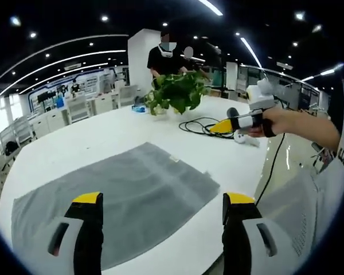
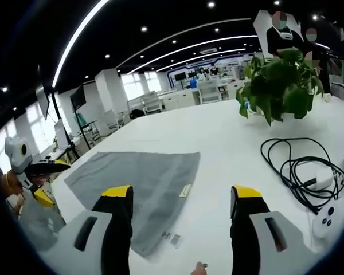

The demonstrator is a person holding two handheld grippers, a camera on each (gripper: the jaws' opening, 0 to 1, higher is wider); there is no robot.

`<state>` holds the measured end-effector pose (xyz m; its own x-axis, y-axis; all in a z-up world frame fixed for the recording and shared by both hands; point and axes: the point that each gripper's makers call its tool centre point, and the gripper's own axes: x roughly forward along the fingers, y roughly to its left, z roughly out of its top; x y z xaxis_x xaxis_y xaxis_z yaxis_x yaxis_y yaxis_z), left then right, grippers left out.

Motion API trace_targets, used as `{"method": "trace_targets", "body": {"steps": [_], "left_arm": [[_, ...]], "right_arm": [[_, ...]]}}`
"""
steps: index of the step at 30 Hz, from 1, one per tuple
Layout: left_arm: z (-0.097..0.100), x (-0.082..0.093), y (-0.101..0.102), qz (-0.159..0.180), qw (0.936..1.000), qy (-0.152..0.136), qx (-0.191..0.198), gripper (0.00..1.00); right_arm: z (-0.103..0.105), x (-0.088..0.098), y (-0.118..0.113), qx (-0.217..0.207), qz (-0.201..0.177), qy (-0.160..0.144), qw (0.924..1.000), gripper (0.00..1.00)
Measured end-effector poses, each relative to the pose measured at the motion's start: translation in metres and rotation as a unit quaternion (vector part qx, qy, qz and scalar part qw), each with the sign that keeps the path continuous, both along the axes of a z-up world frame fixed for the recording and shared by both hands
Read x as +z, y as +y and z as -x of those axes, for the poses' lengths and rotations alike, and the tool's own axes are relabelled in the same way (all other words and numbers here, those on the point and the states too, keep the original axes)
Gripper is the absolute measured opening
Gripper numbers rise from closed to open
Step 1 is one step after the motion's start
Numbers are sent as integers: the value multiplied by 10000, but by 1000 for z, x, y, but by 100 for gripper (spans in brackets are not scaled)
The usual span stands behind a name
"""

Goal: Fold the towel on the table until its edges align and the towel forms a compact rectangular stack.

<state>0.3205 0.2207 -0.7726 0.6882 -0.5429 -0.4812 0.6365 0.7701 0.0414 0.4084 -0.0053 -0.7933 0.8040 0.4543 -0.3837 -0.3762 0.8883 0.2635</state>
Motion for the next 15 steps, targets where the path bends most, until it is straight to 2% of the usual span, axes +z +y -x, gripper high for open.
{"method": "trace_targets", "body": {"steps": [5, 9, 15], "left_arm": [[-11, -13, -23, 29, 9997, 66, -243, 86], [-19, -18, -40, 20, 9989, 66, -471, 85], [-29, -25, -61, 149, 9982, 111, -578, 84]], "right_arm": [[-17, -4, -3, -119, 74, 24, 9999, 70], [-32, -10, -2, -96, 118, 65, 9999, 70], [-51, -14, 5, -70, 127, 94, 9999, 69]]}}
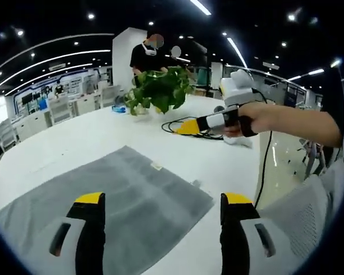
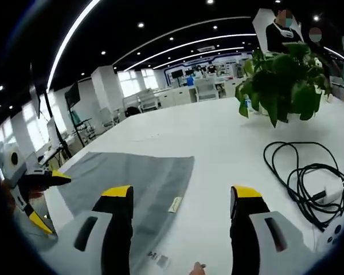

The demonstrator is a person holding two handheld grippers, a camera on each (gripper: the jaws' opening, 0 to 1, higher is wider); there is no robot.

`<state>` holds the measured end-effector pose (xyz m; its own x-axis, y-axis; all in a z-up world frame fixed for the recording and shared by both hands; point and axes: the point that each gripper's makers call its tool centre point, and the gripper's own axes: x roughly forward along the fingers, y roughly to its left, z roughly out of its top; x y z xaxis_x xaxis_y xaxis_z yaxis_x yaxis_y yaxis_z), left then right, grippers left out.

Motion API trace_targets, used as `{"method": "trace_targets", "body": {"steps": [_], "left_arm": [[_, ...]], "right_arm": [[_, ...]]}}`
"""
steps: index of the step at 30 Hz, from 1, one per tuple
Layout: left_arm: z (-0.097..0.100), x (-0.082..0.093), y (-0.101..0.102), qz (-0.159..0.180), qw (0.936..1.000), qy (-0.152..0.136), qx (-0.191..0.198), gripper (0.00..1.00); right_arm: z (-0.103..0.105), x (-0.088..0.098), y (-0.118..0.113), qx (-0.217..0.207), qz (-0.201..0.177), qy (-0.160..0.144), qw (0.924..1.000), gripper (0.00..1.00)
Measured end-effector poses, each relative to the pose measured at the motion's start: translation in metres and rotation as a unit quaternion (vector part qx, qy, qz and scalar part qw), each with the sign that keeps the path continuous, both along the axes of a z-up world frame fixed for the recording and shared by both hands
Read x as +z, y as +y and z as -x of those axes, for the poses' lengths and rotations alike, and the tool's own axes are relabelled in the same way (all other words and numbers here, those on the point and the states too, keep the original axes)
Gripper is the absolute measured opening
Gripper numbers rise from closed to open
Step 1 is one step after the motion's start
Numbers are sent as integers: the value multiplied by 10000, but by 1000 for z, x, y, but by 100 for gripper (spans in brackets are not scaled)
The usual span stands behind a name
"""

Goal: Fold the towel on the table until its edges align and the towel forms a compact rectangular stack.

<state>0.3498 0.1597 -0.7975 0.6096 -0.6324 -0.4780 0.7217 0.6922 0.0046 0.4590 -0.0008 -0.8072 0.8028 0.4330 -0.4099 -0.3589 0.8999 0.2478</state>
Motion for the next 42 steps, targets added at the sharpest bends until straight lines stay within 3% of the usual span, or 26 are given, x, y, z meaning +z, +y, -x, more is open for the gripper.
{"method": "trace_targets", "body": {"steps": [7, 13, 17, 24, 31, 36, 42], "left_arm": [[2, -17, -17, -86, 9998, 18, -168, 80], [8, -32, -34, -450, 9971, -51, -618, 78], [9, -35, -52, -374, 9957, -149, -836, 68], [13, -55, -73, -621, 9904, -107, -1228, 67], [14, -73, -86, -826, 9857, -66, -1467, 63], [18, -89, -91, -935, 9837, 22, -1538, 49], [22, -101, -96, -1012, 9825, 76, -1559, 45]], "right_arm": [[-17, -4, 11, 117, 120, 21, 9999, 68], [-35, -11, 18, 142, 186, 51, 9997, 66], [-43, -12, 25, 187, 219, 74, 9996, 65], [-53, -15, 31, 182, 227, 82, 9995, 64], [-62, -28, 35, 182, 262, 189, 9993, 62], [-75, -36, 35, 114, 432, 149, 9989, 59], [-87, -45, 39, 118, 536, 173, 9983, 57]]}}
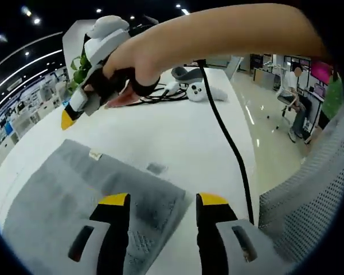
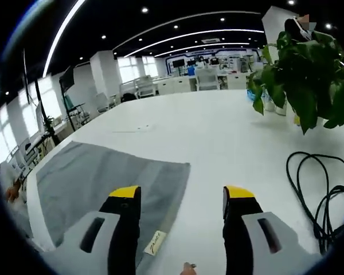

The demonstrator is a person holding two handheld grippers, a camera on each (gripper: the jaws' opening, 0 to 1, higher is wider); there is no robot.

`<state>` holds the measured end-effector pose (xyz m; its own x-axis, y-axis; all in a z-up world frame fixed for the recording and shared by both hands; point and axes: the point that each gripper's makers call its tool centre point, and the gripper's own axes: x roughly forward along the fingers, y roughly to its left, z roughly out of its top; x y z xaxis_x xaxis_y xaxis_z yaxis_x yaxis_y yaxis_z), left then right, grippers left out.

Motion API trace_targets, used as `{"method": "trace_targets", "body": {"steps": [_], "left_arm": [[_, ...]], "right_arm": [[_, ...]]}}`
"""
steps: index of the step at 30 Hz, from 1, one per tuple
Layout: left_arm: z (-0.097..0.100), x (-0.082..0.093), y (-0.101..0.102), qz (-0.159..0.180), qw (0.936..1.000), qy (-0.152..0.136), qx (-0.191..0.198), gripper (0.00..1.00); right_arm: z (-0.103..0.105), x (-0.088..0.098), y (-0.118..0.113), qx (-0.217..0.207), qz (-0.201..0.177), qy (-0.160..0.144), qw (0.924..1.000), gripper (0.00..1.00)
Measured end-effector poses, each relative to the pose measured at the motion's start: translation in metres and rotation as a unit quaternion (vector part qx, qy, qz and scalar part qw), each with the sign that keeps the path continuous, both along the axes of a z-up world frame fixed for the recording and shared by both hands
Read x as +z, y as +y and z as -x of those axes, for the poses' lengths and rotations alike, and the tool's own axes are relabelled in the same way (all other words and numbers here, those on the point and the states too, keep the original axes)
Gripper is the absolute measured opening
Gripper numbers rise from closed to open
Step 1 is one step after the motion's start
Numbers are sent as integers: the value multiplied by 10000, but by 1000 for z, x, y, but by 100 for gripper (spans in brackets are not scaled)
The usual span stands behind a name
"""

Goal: Fold the towel on the table until its edges align and the towel forms a compact rectangular stack.

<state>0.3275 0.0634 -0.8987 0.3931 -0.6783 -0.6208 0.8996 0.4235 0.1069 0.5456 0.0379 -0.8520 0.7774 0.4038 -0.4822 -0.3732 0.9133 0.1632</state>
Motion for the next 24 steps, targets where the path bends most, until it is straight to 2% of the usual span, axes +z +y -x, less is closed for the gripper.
{"method": "trace_targets", "body": {"steps": [8, 9, 10, 16, 24], "left_arm": [[-3, -10, -3, -77, 9999, -98, -14, 29], [-3, -10, -6, 87, 10000, -15, 8, 28], [-2, -11, -4, 91, 9999, 86, 48, 27], [-1, -11, -8, 179, 9997, 30, -167, 18], [-7, -12, -5, 382, 9992, 77, -73, 9]], "right_arm": [[-19, -17, 5, 64, 245, 67, 9997, 51], [-21, -21, 6, 83, 282, 63, 9995, 49], [-22, -22, 6, 87, 288, 71, 9995, 47], [-28, -38, 8, 121, 378, 176, 9991, 44], [-36, -46, 13, 206, 487, 190, 9984, 38]]}}
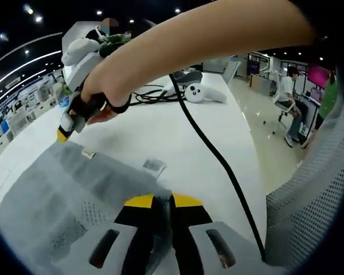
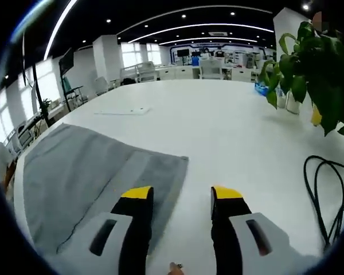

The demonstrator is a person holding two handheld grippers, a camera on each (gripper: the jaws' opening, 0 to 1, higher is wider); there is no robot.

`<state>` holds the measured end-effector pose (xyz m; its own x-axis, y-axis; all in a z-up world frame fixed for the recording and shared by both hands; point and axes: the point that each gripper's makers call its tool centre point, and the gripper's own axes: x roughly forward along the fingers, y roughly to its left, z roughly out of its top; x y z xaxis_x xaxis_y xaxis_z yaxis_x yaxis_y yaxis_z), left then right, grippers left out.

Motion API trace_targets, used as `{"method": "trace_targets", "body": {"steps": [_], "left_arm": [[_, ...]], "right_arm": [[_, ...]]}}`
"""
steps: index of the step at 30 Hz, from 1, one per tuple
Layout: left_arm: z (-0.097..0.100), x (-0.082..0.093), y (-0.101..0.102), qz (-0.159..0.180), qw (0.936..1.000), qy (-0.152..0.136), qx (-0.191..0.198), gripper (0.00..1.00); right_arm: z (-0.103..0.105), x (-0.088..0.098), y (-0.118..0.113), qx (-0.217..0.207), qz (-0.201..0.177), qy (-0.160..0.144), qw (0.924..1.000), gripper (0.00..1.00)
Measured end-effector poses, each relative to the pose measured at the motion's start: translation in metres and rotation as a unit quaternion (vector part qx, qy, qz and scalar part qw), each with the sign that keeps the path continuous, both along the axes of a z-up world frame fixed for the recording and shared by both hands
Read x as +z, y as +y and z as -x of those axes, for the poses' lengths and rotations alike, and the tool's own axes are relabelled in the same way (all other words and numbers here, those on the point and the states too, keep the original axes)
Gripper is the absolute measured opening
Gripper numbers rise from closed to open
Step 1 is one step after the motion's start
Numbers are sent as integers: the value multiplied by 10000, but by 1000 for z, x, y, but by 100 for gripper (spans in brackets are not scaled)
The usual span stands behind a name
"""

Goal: Fold the towel on the table until its edges align and the towel forms a compact rectangular stack.

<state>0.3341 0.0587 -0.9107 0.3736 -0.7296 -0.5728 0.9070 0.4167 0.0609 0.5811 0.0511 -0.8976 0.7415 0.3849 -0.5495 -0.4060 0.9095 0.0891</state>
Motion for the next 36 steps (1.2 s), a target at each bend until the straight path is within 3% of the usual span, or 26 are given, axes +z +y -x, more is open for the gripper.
{"method": "trace_targets", "body": {"steps": [5, 11, 16, 21, 24, 31, 33, 34, 36], "left_arm": [[-1, -2, 3, 211, 9998, -24, 40, 8], [-1, -2, 3, 222, 9997, -10, -77, 8], [-2, -3, 4, 343, 9994, 30, -99, 7], [-3, -2, 4, 682, 9974, 123, 170, 7], [-4, -2, 4, 757, 9966, 213, 231, 7], [-4, -1, 2, 703, 9970, 69, 316, 7], [-4, -1, 2, 453, 9989, -73, 80, 7], [-4, -1, 1, 392, 9992, 0, 88, 7], [-4, -1, 0, 288, 9996, 21, 26, 7]], "right_arm": [[-2, -6, 8, 156, 84, 28, 9998, 29], [-8, -7, 14, 205, 148, -24, 9997, 22], [-11, -7, 21, 458, 259, -218, 9984, 15], [-14, -12, 25, 710, 135, -593, 9956, 3], [-19, -17, 24, 772, 527, -649, 9935, 2], [-25, -18, 22, 614, 411, -635, 9952, 1], [-28, -19, 20, 133, -299, -277, 9991, 0], [-29, -19, 19, -89, -761, 2, 9971, 0], [-28, -18, 19, -12, -634, 187, 9978, 0]]}}
